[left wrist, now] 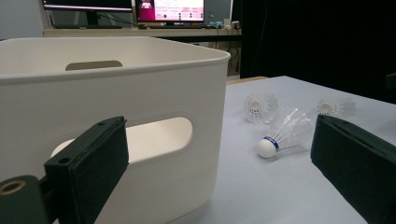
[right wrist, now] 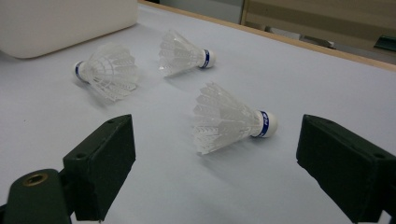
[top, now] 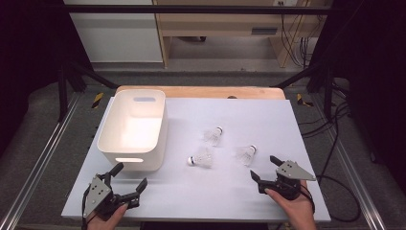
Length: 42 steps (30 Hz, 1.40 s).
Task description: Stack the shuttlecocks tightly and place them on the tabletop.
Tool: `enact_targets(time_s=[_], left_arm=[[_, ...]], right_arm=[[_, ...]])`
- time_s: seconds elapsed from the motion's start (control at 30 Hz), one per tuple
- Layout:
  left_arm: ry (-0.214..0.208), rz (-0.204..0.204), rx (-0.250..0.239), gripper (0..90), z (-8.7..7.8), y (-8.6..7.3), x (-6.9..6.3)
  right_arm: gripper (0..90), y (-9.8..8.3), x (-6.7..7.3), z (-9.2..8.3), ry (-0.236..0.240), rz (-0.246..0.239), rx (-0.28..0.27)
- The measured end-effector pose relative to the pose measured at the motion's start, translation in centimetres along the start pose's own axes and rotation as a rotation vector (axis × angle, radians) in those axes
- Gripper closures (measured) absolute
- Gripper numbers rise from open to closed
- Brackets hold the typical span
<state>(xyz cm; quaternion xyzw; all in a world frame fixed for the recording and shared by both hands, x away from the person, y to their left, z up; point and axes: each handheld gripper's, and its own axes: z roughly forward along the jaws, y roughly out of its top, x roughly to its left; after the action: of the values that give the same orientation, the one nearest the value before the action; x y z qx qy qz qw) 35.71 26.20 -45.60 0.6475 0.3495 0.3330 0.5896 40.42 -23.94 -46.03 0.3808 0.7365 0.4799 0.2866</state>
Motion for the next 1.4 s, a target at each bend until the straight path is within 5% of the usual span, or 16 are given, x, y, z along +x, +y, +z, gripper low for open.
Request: enact_targets(time_s=[0.77, 1.4], left_arm=[[0.025, -0.008, 0.001, 5.6, -0.1, -0.3, 0.2], [0.022, 0.007, 0.010, 6.4, -0.1, -0.3, 0.1]], right_arm=[[36.7, 1.2, 0.5, 5.0, -0.114, 0.051, 0.217], [51.4, 1.8, 0.6, 6.9, -0.172, 0.052, 0.254]])
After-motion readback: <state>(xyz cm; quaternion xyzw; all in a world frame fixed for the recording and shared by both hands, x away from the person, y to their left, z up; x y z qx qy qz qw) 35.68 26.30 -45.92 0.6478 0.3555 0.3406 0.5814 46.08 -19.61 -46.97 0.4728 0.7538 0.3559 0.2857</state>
